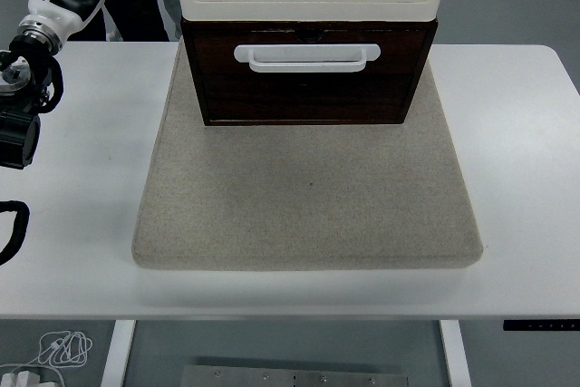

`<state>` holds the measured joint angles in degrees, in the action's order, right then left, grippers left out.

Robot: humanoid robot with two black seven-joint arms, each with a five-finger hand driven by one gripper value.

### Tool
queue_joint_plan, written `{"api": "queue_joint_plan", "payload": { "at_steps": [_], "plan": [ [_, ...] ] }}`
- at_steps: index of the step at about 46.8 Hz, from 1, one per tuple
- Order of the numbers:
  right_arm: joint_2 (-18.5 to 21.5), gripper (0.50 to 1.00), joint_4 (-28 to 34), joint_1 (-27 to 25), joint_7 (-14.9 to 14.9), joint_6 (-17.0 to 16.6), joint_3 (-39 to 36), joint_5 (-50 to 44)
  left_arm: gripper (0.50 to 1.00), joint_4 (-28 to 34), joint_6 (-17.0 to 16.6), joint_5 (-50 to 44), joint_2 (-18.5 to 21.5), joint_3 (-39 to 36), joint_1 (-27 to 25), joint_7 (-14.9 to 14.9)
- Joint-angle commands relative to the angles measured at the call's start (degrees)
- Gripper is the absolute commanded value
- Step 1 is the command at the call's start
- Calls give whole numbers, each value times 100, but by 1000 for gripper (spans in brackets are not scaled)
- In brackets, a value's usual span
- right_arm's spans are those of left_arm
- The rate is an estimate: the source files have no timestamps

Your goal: Open the drawer under the combination cabinet

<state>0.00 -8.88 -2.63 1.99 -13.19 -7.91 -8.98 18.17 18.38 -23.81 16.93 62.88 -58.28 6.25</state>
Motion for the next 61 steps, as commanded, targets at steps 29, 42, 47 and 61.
{"api": "queue_joint_plan", "payload": {
  "at_steps": [29, 42, 47, 61],
  "plan": [
    [0, 926, 0, -1, 3, 0, 0, -7, 1000, -77, 1088, 1132, 573, -109, -25, 17],
    [0, 926, 9, -1, 3, 9, 18, 10, 1000, 600, 1662, 2231, 1716, -109, -122, 17],
    [0, 926, 26, 17, 3, 79, 44, 10, 1000, 916, 1662, 2398, 2208, -110, -280, 17],
    [0, 926, 79, 26, 12, 150, 35, 10, 1000, 1874, 1662, 2451, 3272, -118, -1070, 70]
  ]
}}
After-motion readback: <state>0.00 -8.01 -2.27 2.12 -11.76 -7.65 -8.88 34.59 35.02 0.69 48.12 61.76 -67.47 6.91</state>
